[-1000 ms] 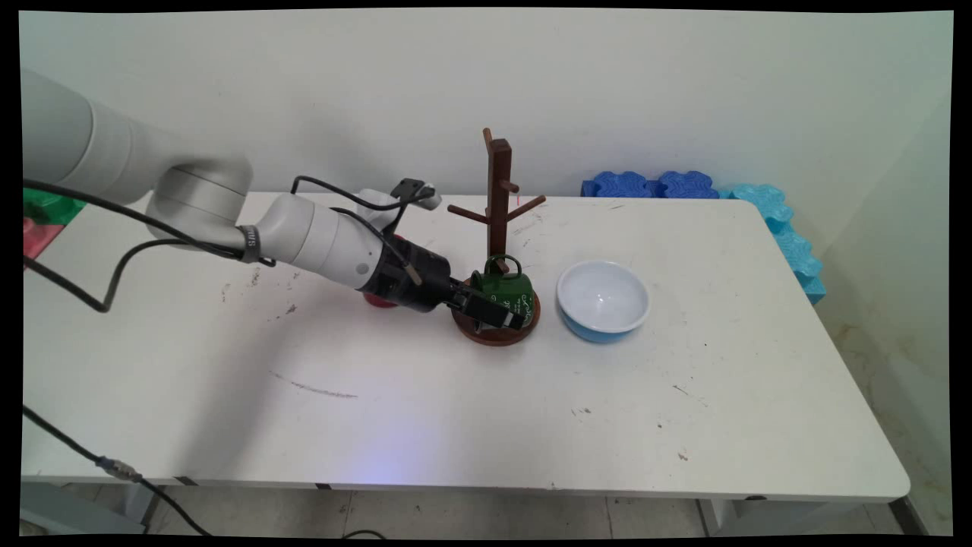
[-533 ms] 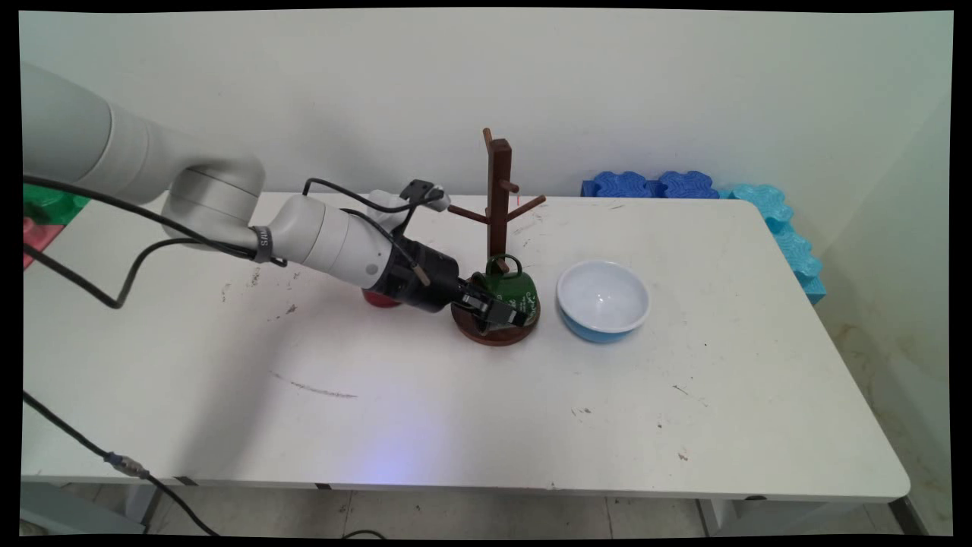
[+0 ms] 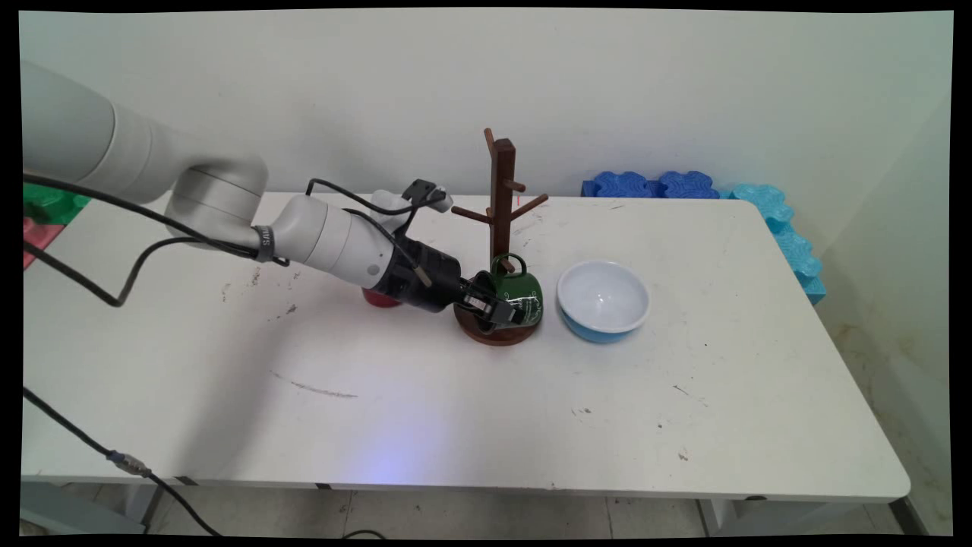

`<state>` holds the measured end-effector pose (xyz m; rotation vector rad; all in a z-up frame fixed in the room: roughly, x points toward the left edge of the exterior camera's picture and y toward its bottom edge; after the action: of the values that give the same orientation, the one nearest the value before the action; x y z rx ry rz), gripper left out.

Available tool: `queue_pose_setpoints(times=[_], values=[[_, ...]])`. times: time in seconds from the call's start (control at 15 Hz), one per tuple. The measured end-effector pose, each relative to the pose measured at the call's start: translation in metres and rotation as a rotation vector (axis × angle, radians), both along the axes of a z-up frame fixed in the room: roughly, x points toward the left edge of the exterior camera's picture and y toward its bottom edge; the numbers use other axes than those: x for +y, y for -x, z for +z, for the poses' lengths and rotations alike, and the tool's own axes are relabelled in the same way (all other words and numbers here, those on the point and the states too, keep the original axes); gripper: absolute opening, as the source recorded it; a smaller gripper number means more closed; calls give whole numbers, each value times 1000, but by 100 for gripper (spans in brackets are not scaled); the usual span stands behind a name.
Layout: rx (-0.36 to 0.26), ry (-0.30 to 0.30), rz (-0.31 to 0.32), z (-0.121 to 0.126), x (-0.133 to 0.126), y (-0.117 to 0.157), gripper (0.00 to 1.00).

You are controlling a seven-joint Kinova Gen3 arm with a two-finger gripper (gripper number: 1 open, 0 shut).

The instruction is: Place the picked object on the table

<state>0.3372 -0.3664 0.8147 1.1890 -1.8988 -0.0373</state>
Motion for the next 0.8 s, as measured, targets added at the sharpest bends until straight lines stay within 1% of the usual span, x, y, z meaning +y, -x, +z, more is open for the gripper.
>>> queue_pose_setpoints(times=[0.33,0.8], values=[[-13,28,-29,5,0,-3,0],[-53,96,-95,13,0,-8,0]])
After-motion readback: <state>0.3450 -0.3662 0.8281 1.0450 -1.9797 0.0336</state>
